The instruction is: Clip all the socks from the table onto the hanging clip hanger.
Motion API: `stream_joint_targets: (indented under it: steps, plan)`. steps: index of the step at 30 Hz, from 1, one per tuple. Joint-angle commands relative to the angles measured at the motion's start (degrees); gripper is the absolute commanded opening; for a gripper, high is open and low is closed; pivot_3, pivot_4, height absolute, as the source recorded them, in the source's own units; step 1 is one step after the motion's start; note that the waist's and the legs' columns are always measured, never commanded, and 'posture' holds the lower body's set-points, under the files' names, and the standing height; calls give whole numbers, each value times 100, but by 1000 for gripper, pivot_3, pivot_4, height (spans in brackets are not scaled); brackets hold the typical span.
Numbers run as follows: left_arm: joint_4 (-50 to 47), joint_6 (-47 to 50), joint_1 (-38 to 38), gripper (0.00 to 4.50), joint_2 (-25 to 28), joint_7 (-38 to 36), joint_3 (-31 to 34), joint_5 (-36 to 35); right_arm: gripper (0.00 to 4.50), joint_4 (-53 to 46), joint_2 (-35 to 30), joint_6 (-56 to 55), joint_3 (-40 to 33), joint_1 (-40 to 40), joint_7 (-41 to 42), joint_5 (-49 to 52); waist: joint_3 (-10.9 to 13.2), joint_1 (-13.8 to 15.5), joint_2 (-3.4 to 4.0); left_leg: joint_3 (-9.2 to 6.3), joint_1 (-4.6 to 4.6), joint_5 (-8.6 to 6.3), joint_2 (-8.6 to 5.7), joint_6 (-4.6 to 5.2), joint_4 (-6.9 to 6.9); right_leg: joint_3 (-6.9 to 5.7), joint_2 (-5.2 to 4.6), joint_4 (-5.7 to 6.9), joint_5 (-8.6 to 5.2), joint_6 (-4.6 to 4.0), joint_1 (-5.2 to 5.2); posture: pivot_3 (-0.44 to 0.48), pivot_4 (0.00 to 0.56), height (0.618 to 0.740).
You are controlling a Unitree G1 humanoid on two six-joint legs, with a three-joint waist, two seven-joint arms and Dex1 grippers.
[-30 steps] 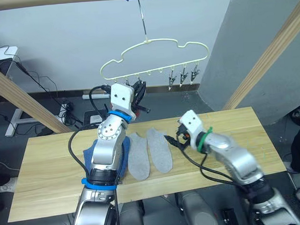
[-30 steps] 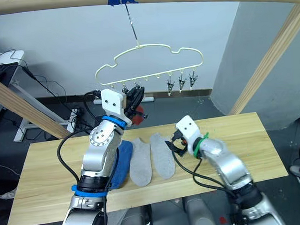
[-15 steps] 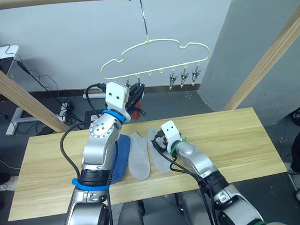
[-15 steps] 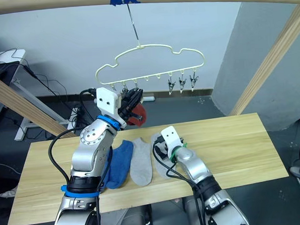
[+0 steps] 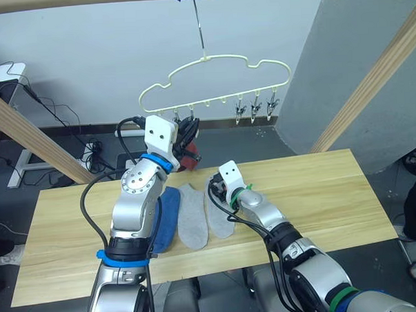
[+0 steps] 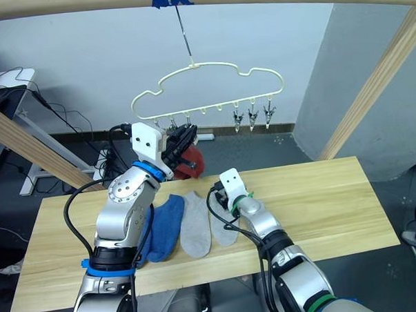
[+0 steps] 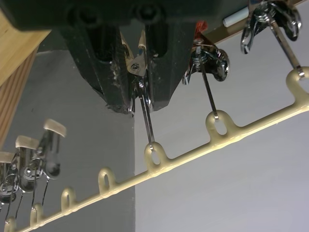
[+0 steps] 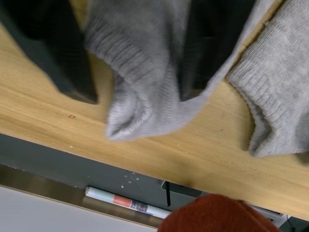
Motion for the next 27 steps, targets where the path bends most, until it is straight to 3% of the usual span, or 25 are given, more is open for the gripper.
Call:
stream_joint_targets:
  steps: [1,5,6,15,27]
  plan:
    - [-303,11,38,221,5,-78,60,-154,1505,-120,-24,-63,40,114,143,-114,0,0,0,0,0,0,0,0,0,0,0,0,0,0,0,-182,264,740]
    - [-359,116,16,221,26,-217,71,-333,72,-726,-198,-62,250,223,308,-327,0,3,0,0,0,0,-1,0,0,0,0,1,0,0,0,-190,267,740]
    - [-397,176,9,221,32,-264,82,-419,0,-1093,-304,-8,374,267,429,-439,0,6,0,0,0,0,-2,0,1,0,-1,1,0,0,0,-191,267,740]
    - [-614,819,-129,221,176,-613,271,-1108,0,-4274,-1351,1034,1098,313,1775,-808,0,1,0,-7,-1,0,1,0,0,-4,3,2,-3,5,-2,-207,269,740]
    - [-637,1320,-288,221,352,-783,401,-1554,0,-4779,-1800,1041,1288,-41,2211,-1091,0,-10,0,-5,-1,0,-1,0,2,-4,1,0,-1,2,-1,-234,269,740]
